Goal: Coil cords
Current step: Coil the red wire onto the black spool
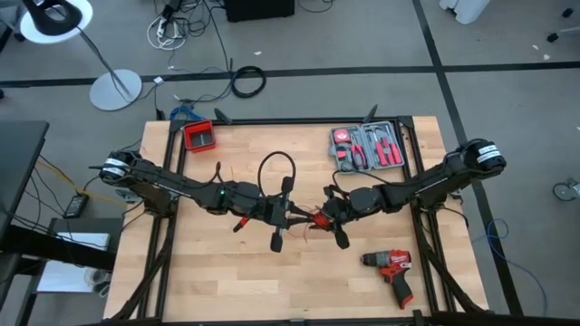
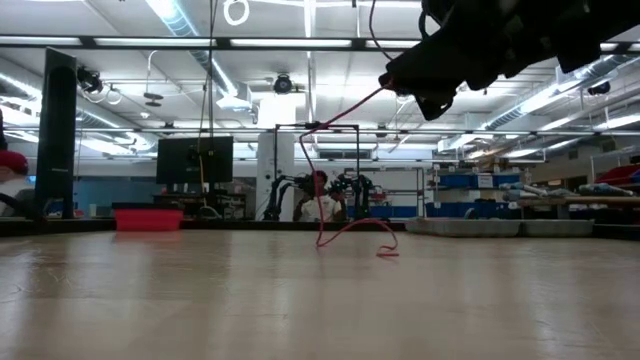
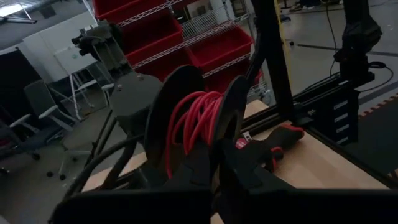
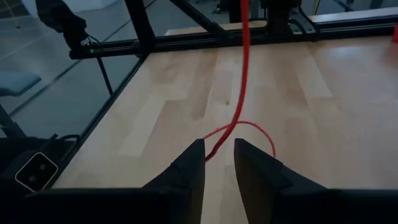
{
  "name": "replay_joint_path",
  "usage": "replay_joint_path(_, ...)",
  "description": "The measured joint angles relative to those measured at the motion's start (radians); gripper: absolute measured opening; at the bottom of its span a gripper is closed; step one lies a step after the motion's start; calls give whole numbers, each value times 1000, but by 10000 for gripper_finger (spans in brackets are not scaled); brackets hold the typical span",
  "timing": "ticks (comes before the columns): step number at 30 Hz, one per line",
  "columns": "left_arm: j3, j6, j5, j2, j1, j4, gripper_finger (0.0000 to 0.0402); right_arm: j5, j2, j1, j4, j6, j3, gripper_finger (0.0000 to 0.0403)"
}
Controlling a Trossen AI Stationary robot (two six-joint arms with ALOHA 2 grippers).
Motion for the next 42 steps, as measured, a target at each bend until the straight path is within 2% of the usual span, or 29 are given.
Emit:
replay_joint_path(8,0,-2,-8,0,0,0,10,-2,59,0,64,-1,0,79)
replay_joint_path(11,0,-2,-8,0,0,0,10,-2,71,0,93,-1,0,58)
replay_joint_path(15,0,-3,-8,0,0,-2,10,-2,71,0,109,-3,1,9)
replay_joint_path(22,0,-7,-12,0,0,-2,10,-2,71,1,100,-1,1,2)
replay_joint_path(29,0,-8,-36,1,0,3,10,-21,71,6,-14,15,1,1)
replay_joint_path(36,-1,-43,-133,-2,-5,-78,10,-26,33,69,-145,40,1,1)
replay_joint_path(42,-1,-93,-201,-19,-5,-171,10,106,-94,163,-341,49,1,0)
